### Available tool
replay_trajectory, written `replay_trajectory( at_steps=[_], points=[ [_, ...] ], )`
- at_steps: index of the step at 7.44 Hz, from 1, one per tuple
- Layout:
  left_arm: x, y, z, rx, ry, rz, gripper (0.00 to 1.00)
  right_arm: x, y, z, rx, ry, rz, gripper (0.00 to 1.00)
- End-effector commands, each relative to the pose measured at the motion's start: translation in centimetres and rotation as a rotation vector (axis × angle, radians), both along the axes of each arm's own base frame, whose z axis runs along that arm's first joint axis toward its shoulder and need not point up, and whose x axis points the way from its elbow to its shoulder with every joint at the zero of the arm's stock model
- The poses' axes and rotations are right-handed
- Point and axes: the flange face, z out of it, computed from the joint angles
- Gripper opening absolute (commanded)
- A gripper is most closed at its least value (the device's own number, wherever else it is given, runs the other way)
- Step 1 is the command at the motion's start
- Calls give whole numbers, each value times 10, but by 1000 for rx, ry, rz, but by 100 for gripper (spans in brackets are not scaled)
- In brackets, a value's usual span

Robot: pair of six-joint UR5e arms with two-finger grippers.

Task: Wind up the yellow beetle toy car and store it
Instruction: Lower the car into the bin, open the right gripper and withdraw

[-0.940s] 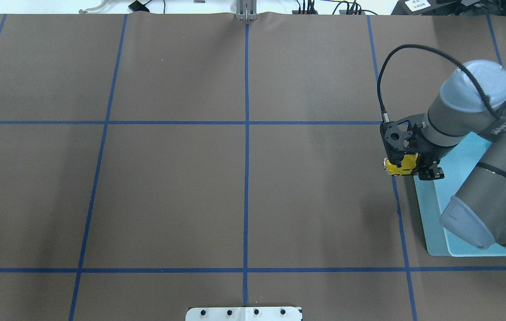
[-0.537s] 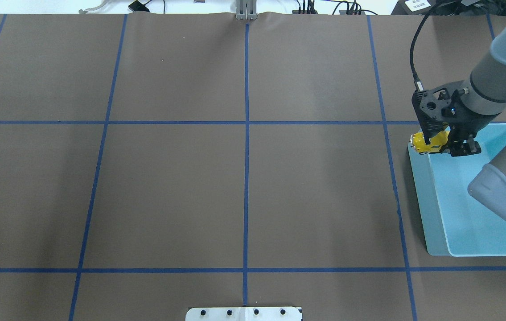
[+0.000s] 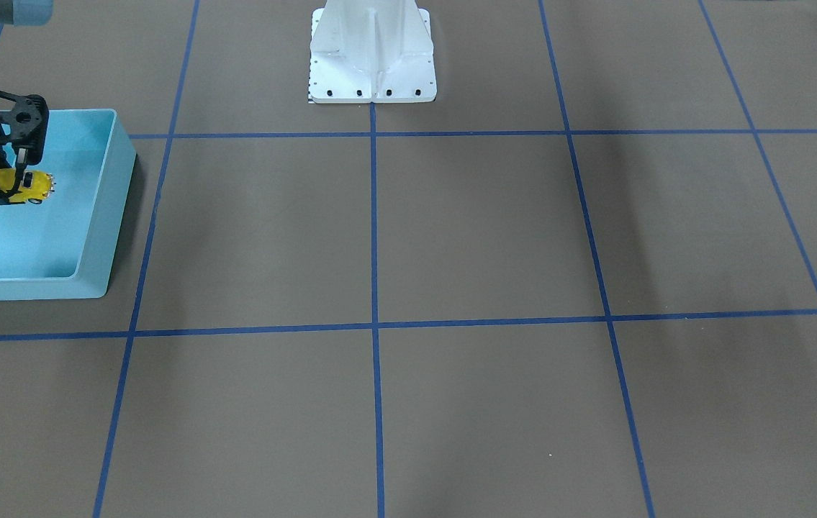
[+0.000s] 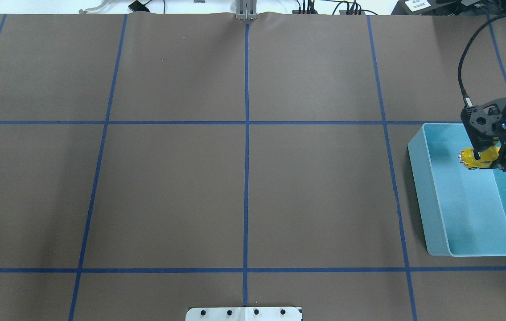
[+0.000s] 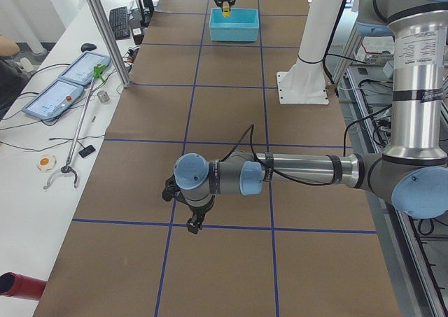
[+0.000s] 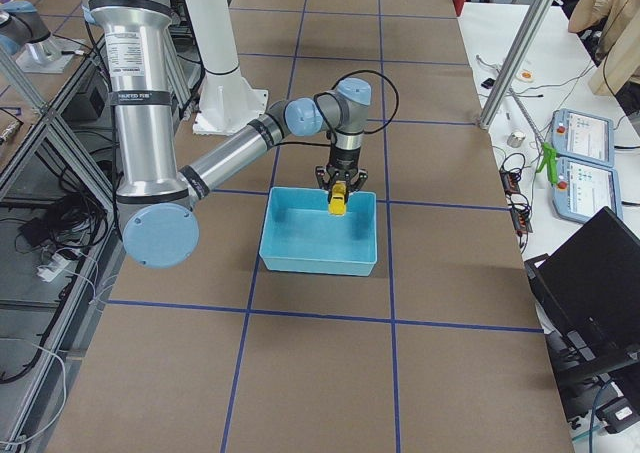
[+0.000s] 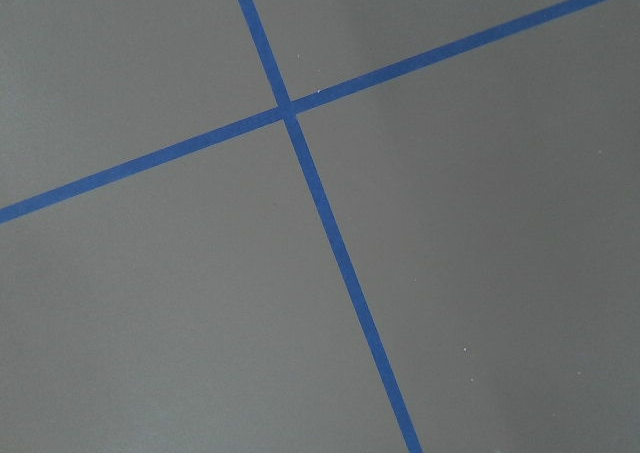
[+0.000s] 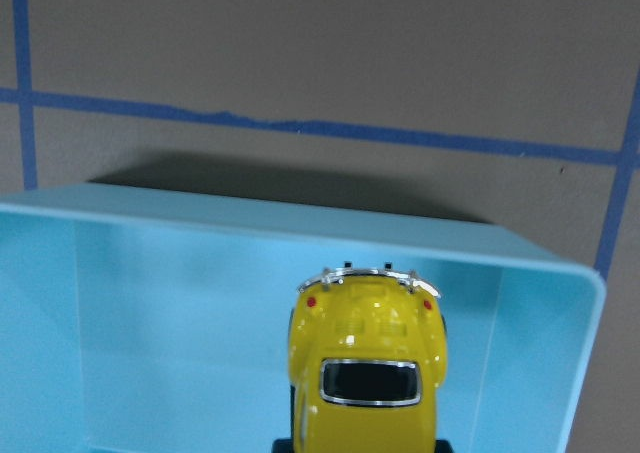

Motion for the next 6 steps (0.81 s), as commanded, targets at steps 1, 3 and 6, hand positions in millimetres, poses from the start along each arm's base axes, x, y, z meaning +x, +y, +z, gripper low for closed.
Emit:
replay_trajectory(
  at_steps=[1, 3, 6],
  points=[
    [1, 0, 0, -4, -3, -2, 100, 5, 5, 36, -31, 23, 6, 0],
    [1, 0, 0, -4, -3, -2, 100, -7, -7, 52, -43, 19, 38, 46],
    [1, -1, 0, -6, -4, -4, 100, -9, -11, 50, -19, -14, 65, 100]
  ],
)
